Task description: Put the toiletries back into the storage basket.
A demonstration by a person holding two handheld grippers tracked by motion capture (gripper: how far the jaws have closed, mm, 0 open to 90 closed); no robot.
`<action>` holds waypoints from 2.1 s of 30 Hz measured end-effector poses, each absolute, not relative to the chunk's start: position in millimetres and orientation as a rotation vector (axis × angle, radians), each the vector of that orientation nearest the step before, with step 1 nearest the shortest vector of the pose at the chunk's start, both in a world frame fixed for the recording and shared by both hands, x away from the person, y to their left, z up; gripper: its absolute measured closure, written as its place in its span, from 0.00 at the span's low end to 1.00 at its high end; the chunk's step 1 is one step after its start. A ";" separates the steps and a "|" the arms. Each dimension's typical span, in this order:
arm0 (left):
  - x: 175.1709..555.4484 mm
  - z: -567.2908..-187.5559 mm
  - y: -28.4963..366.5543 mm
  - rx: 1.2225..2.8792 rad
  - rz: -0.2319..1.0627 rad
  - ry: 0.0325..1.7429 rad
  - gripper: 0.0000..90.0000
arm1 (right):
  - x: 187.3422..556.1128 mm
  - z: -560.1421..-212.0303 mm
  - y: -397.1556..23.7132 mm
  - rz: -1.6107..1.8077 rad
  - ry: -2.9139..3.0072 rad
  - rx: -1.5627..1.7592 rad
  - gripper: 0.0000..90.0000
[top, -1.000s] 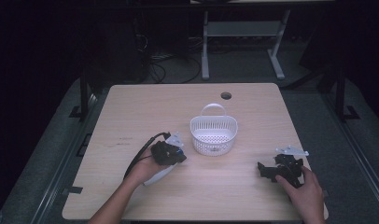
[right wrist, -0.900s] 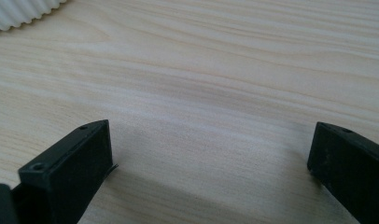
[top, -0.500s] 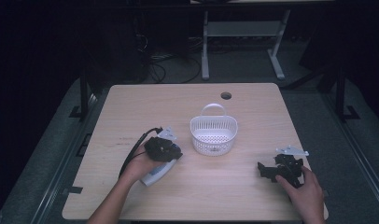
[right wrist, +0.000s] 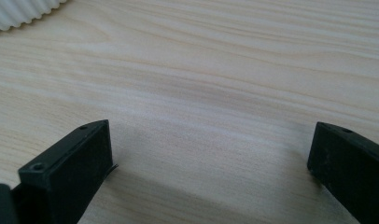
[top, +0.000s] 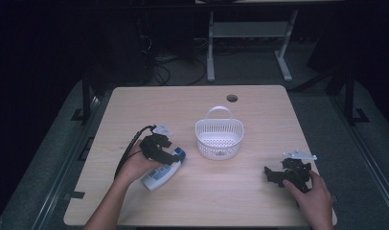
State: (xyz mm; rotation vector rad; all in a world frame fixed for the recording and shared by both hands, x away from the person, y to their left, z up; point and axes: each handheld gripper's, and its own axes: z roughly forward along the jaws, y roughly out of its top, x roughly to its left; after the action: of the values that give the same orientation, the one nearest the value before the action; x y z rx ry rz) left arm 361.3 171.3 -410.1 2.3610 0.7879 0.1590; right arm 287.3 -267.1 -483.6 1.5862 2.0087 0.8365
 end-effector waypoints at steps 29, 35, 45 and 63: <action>371.7 -445.0 147.1 2.540 0.125 0.917 0.19 | 287.3 -483.5 -267.1 0.836 2.009 1.586 0.00; 370.2 -448.2 142.8 2.566 0.136 0.919 0.20 | 287.3 -483.6 -267.1 0.837 2.009 1.586 0.00; 367.2 -446.6 140.3 2.593 0.183 0.927 0.28 | 287.3 -483.5 -267.1 0.837 2.009 1.586 0.00; 366.6 -443.7 139.7 2.597 0.170 0.935 0.40 | 287.3 -483.5 -267.1 0.836 2.009 1.586 0.00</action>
State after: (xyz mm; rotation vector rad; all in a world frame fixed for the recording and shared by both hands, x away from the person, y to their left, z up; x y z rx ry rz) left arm 366.6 139.7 -443.7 2.5974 0.9349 0.1703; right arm 287.3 -267.1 -483.5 1.5863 2.0087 0.8363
